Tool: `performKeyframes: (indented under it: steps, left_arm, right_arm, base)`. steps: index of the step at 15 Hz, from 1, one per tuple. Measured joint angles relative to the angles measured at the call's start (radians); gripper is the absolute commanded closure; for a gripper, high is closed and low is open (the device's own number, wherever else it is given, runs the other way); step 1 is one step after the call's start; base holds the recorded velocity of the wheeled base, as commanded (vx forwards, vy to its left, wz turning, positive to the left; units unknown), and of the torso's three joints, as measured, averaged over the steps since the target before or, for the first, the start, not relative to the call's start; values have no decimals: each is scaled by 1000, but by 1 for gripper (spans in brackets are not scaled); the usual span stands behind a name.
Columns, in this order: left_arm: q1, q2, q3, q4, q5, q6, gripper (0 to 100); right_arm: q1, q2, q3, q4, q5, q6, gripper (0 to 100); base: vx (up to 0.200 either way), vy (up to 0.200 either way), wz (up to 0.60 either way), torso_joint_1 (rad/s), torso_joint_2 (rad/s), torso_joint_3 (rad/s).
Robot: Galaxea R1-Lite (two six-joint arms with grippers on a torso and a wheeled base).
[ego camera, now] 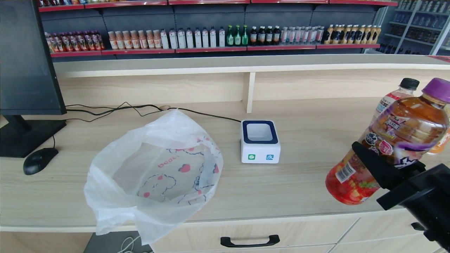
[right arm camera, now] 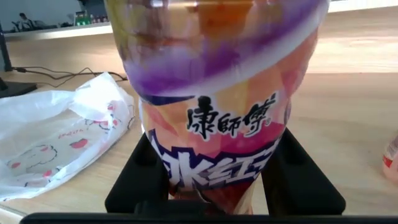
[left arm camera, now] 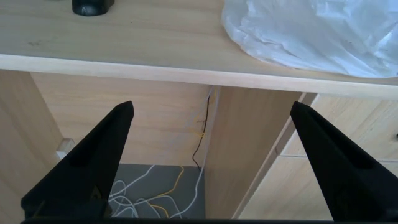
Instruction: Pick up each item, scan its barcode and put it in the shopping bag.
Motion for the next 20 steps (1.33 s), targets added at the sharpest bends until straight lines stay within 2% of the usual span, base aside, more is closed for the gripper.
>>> performKeyframes:
  steps: [5,7,10,13,16,18,19,20]
  left_arm:
    - [0,0,0,0,0,2,0]
    - [0,0,0,-1,-1,1,0]
    - [0,0,0,0,0,0,0]
    - [1,0,0,0,0,-1,0]
    - [0,0,0,1,0,2,0]
    - [1,0,0,1,0,2,0]
    - [1,0,0,1,0,2,0]
    - [0,0,0,2,0,2,0]
  right_arm:
    - [1,44,-81,-1,79,-7,100]
    - [-9,88,-135,-1,201,-32,100]
    - [-85,184,-241,-1,337,-103,100]
    - [-157,277,-371,-1,405,-180,100]
    - [-175,342,-486,-2,462,-236,100]
    - [-201,380,-558,-3,638,-324,100]
    - [-223,404,-596,-3,701,-376,100]
    - [-251,425,-623,-3,718,-409,100]
  base:
    - [0,0,0,0,0,0]
    - [0,0,0,0,0,0]
    - [0,0,0,0,0,0]
    - [0,0,0,0,0,0]
    - [0,0,0,0,0,0]
    - [0,0,0,0,0,0]
    - [0,0,0,0,0,0]
    - [0,0,0,0,0,0]
